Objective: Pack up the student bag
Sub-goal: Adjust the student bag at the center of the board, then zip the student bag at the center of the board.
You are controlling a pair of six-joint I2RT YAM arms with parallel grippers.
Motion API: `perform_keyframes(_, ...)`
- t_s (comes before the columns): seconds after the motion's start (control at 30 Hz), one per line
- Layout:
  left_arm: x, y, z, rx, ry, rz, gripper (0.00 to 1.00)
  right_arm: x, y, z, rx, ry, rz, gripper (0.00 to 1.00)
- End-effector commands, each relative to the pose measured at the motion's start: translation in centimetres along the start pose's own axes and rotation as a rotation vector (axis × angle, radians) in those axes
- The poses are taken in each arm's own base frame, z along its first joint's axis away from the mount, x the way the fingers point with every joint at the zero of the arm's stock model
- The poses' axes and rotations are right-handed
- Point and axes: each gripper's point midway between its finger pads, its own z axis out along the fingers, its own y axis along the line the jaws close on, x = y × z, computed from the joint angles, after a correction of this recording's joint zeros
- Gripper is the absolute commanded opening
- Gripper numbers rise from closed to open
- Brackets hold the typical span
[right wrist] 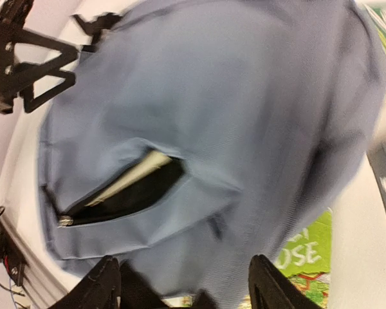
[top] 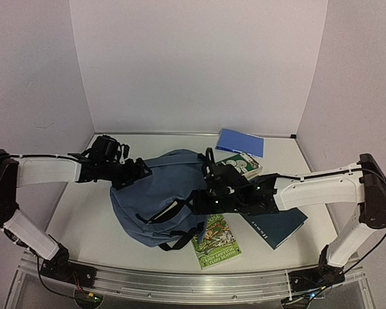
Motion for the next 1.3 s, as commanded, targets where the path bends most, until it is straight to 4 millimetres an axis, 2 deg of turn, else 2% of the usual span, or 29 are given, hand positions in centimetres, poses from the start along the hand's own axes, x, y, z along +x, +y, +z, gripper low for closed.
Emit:
perform_keyframes(0.0, 1.7, 3.4, -4.4, -0.119, -0.012, -0.104, 0.97, -2.5, 4.5, -1.6, -0.052, -0.036, -0.172, 0.68)
perform_keyframes(0.13, 4.8, 6.7, -5.7, -0.159, 0.025, -0.243, 1.0, -1.9, 8.9, 0.4, -0.142, 0.009, -0.241, 0.65)
perform_keyframes(0.27, 7.6, 8.5, -6.1, -0.168, 0.062, -0.338, 1.0, -0.5, 13.0, 2.6, -0.227, 0.054, -0.317, 0.6)
perform_keyframes(0.43, 9.5, 9.9, -6.6, -0.172, 0.049, -0.42, 1.0, 1.0, 15.6, 5.5, -0.282, 0.096, -0.362, 0.56)
perform_keyframes(0.53, 10.2, 10.1, -6.4, -0.147, 0.051, -0.446, 0.99, 1.9, 16.3, 7.1, -0.285, 0.108, -0.384, 0.55)
perform_keyframes(0.63, 10.2, 9.7, -6.0, -0.105, 0.047, -0.449, 0.91, 2.4, 16.7, 8.4, -0.283, 0.115, -0.396, 0.54)
perform_keyframes(0.87, 10.0, 9.0, -5.3, -0.064, 0.06, -0.435, 0.66, 3.0, 16.3, 11.0, -0.234, 0.101, -0.421, 0.5)
perform_keyframes(1.03, 10.2, 8.9, -5.0, -0.048, 0.068, -0.438, 0.46, 3.0, 15.2, 12.7, -0.158, 0.08, -0.439, 0.45)
perform_keyframes(1.27, 9.9, 8.7, -4.8, -0.041, 0.064, -0.437, 0.19, 3.2, 15.7, 13.1, -0.149, 0.064, -0.468, 0.33)
